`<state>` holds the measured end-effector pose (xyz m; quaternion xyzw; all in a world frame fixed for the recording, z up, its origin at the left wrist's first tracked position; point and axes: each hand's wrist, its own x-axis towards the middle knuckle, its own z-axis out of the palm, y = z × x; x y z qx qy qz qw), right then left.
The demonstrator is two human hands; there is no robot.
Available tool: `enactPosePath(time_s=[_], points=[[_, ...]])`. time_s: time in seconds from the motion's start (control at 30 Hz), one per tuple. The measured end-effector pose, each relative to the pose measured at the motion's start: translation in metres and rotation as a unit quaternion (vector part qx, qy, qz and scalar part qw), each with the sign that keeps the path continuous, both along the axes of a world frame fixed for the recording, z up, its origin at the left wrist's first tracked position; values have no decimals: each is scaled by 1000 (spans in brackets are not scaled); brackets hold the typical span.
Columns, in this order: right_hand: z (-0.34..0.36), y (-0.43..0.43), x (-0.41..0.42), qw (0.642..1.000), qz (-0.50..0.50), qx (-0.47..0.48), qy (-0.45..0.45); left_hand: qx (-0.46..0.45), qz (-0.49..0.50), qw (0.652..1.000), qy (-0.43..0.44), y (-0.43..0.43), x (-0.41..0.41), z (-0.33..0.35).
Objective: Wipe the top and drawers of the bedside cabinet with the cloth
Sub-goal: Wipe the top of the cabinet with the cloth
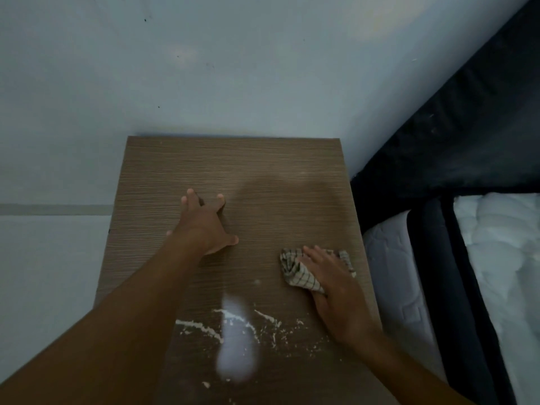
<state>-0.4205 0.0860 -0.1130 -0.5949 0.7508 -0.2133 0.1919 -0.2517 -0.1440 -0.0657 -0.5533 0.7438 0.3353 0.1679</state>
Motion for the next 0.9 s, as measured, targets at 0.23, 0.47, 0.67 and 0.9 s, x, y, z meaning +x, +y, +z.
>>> enactPosePath(time_s=[0.23,0.47,0.67,0.9], points=[[43,51,49,984,-144,-19,-101,-16,-29,999,15,16,14,-4],[73,58,16,907,-413,15,-83,-25,-68,997,-10,32,35,5],[15,70,21,935,-350,3,-65,-30,-93,995,-27,36,58,4],[12,67,64,927,-373,0,37,-20,-119,992,-34,35,62,6]])
